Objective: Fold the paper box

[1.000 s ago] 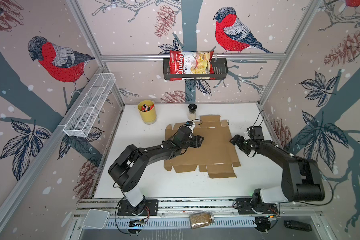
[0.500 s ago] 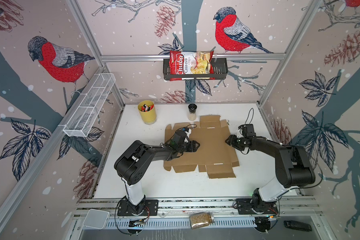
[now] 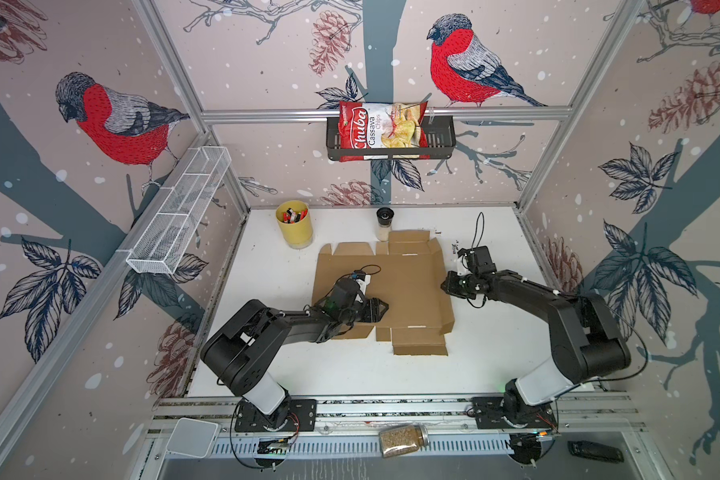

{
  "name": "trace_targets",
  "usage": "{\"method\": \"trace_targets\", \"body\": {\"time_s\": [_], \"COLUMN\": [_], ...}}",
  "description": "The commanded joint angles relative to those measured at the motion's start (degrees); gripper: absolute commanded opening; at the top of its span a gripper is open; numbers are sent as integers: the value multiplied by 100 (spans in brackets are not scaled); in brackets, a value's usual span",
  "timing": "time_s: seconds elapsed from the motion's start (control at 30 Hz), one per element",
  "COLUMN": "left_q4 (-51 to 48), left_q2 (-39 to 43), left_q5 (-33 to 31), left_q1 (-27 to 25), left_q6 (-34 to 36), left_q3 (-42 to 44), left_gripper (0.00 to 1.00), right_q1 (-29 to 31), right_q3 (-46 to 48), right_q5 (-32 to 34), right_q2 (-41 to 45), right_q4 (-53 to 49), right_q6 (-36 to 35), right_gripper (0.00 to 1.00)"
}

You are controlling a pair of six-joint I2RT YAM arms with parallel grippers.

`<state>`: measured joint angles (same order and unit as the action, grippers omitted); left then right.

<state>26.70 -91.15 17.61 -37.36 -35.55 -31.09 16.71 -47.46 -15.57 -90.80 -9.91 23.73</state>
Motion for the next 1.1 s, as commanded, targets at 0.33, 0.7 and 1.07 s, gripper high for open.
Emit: {"method": "trace_targets", "body": {"time_s": [0.33,0.7,1.07], "left_q4": [-69,-1562,-1604], "left_q2": [631,2212,2274], "left_q5": [-232,-1269,-1093], "left_q1": [-394,42,1242], "left_q6": [-52,709,1350], "left_q3": [317,-283,-554], "left_gripper": [65,69,70], "right_q1": [818,1487,2542], "right_q3": [-618,-1562,-2702], "right_q5": [1345,2129,3976], "right_q2": [57,609,218], "right_q4": [-880,-2330,-3238], "right_q6": [-330,-888,-2017], "right_gripper": [5,2,0]}}
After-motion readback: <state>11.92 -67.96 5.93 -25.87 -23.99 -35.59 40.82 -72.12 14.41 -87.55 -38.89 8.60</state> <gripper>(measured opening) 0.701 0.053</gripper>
